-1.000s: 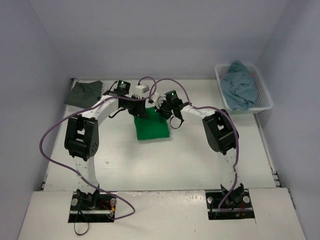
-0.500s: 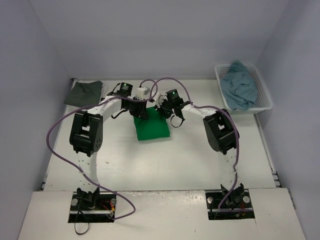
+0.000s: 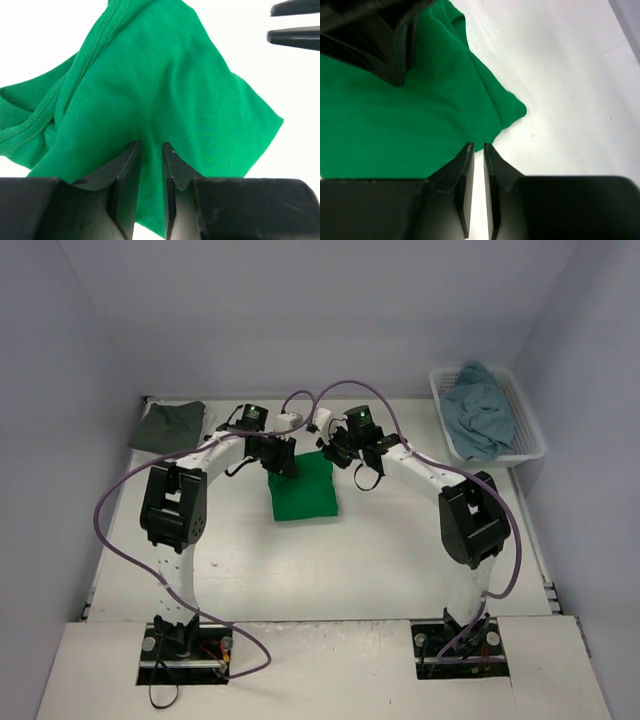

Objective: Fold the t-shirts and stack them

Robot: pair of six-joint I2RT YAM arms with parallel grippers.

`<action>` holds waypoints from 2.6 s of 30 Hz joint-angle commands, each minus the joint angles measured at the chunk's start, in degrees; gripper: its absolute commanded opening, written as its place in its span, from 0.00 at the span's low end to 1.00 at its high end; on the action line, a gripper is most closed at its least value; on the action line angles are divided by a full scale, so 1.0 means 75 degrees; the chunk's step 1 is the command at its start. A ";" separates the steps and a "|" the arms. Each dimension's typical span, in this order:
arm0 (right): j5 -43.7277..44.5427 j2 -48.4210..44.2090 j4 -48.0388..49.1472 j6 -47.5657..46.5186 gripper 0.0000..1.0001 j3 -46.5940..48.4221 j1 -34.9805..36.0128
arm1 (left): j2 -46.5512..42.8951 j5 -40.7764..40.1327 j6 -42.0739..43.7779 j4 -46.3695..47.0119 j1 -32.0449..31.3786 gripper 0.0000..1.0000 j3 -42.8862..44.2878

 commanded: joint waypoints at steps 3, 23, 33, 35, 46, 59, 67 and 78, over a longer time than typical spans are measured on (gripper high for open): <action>-0.0479 -0.0513 -0.0002 0.0115 0.03 0.0257 0.0016 | -0.0612 -0.0426 0.0424 -0.0202 -0.0131 0.18 0.0607; -0.0480 -0.1345 -0.0201 0.0115 0.00 -0.0153 0.0110 | -0.0813 -0.1506 0.0555 -0.0742 -0.0108 0.19 0.1134; -0.0492 -0.0993 -0.0178 0.0021 0.00 -0.0071 0.0099 | -0.0391 -0.1248 0.0566 -0.0602 -0.0084 0.17 0.1275; -0.0480 -0.0923 -0.0189 0.0033 0.00 -0.0059 0.0099 | -0.0297 -0.1213 0.0566 -0.0613 -0.0084 0.17 0.1298; -0.0515 -0.0770 -0.0213 0.0010 0.00 -0.0059 0.0098 | 0.0266 -0.2030 0.0578 -0.0239 -0.0061 0.00 0.1263; -0.0503 -0.1040 -0.0295 -0.0002 0.00 -0.0305 0.0087 | 0.0969 -0.2445 0.0086 -0.0414 -0.0096 0.00 0.1579; -0.0503 -0.1052 -0.0295 0.0009 0.00 -0.0340 0.0099 | 0.0782 -0.2560 0.0074 -0.0531 -0.0120 0.00 0.1498; -0.1076 -0.0783 -0.0307 0.0255 0.00 -0.0176 0.0134 | -0.0272 -0.3064 0.0027 -0.0918 -0.0026 0.51 0.2095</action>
